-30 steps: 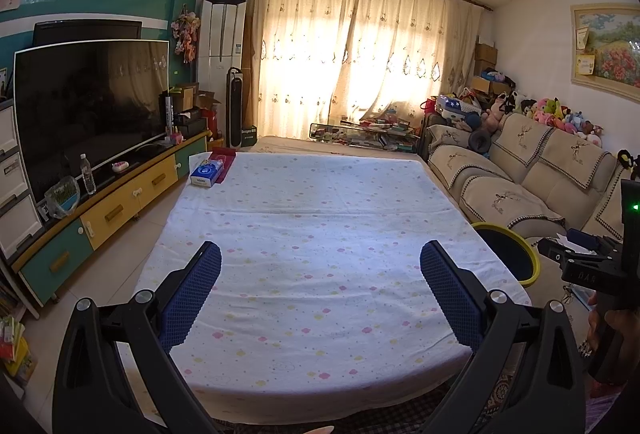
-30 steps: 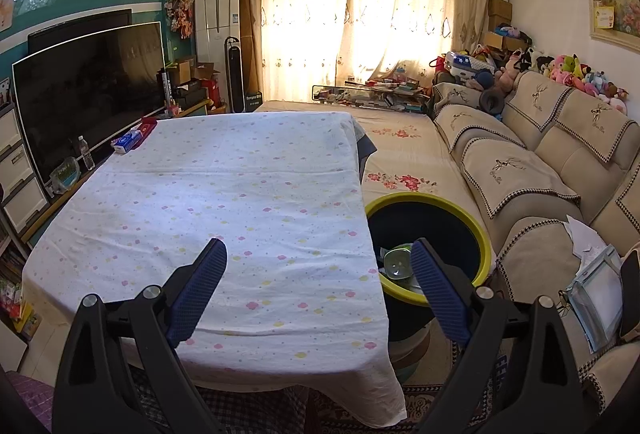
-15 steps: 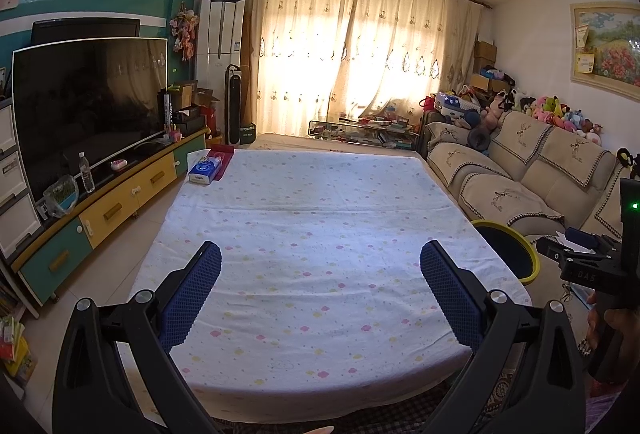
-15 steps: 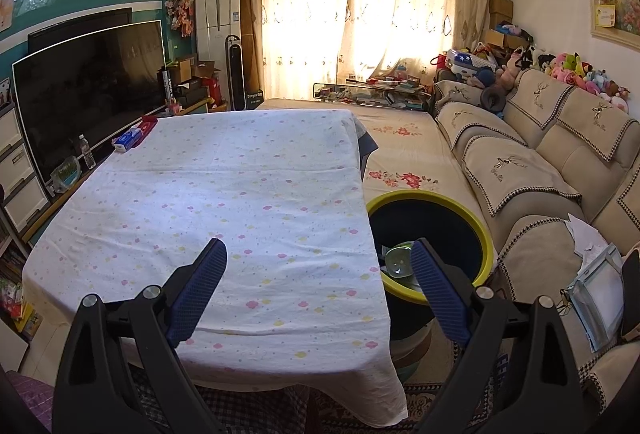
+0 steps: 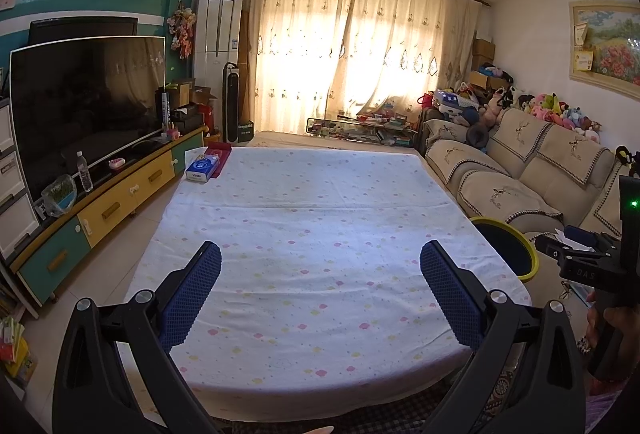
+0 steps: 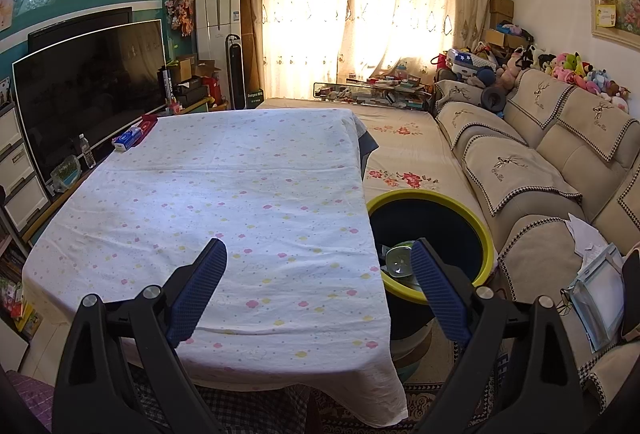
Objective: Collect trash
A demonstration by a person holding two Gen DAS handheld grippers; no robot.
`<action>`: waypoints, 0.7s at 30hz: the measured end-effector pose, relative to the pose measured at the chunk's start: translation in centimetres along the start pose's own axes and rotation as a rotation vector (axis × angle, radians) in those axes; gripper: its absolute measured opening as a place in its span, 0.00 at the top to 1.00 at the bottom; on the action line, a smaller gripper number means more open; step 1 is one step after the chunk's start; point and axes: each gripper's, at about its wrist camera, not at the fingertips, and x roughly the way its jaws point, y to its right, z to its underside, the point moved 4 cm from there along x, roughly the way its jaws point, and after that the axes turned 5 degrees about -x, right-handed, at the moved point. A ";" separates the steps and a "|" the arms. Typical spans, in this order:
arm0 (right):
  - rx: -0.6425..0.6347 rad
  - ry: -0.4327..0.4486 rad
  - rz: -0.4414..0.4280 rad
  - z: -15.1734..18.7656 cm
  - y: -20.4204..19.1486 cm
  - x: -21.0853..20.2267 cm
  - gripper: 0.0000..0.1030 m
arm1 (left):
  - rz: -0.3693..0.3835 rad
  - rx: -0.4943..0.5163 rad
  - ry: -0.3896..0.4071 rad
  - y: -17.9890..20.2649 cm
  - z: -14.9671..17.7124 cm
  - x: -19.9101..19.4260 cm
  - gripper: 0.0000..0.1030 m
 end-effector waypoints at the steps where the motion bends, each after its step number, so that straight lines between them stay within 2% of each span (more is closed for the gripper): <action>1: 0.000 -0.001 0.001 0.0 0.0 0.1 0.14 | -0.001 0.000 0.000 0.0 0.0 0.0 0.05; 21: 0.002 -0.008 -0.006 0.6 -0.2 0.4 0.14 | 0.007 -0.036 -0.024 -0.9 0.1 1.5 0.05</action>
